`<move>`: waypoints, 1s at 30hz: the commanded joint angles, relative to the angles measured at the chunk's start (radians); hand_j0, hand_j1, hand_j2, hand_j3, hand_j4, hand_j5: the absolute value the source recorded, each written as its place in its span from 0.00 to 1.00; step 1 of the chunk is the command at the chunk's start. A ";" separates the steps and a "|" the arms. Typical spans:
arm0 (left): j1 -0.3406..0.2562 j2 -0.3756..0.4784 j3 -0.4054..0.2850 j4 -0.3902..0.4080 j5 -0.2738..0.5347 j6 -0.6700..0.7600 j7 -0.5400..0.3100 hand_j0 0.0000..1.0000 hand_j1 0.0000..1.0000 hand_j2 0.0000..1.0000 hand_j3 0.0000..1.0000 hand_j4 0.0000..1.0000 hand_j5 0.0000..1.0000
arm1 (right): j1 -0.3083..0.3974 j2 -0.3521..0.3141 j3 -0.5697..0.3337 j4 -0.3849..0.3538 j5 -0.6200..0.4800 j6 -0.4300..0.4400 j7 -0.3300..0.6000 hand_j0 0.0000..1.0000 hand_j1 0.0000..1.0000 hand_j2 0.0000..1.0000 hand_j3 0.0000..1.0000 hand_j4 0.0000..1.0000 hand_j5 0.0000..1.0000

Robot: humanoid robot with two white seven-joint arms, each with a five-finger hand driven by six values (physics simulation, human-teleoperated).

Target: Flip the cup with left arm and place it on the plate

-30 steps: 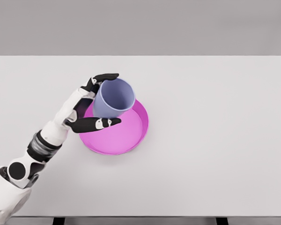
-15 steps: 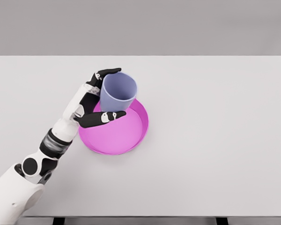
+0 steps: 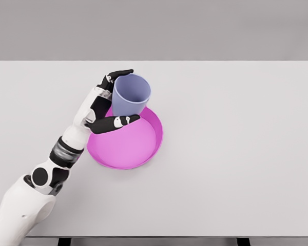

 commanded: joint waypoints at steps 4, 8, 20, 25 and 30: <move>0.000 -0.007 0.000 0.002 0.029 -0.001 0.033 0.66 0.66 0.66 0.66 0.66 0.66 | 0.000 0.000 0.000 0.000 0.000 0.000 0.000 1.00 1.00 1.00 1.00 1.00 1.00; -0.002 -0.009 -0.001 0.035 0.030 -0.001 0.030 0.68 0.68 0.68 0.68 0.68 0.68 | 0.000 0.000 0.000 0.000 0.000 0.000 0.000 1.00 1.00 1.00 1.00 1.00 1.00; -0.003 -0.004 -0.038 0.108 0.017 -0.001 0.020 0.70 0.70 0.70 0.70 0.70 0.70 | 0.000 0.000 0.000 0.000 0.000 0.000 0.000 1.00 1.00 1.00 1.00 1.00 1.00; 0.000 -0.003 -0.036 0.098 0.018 -0.001 0.020 0.70 0.70 0.70 0.70 0.70 0.70 | 0.000 0.000 0.000 0.000 0.000 0.000 0.000 1.00 1.00 1.00 1.00 1.00 1.00; 0.006 0.000 -0.033 0.096 0.018 -0.001 0.020 0.70 0.70 0.70 0.70 0.70 0.70 | 0.000 0.000 0.000 0.001 0.000 0.000 0.000 1.00 1.00 1.00 1.00 1.00 1.00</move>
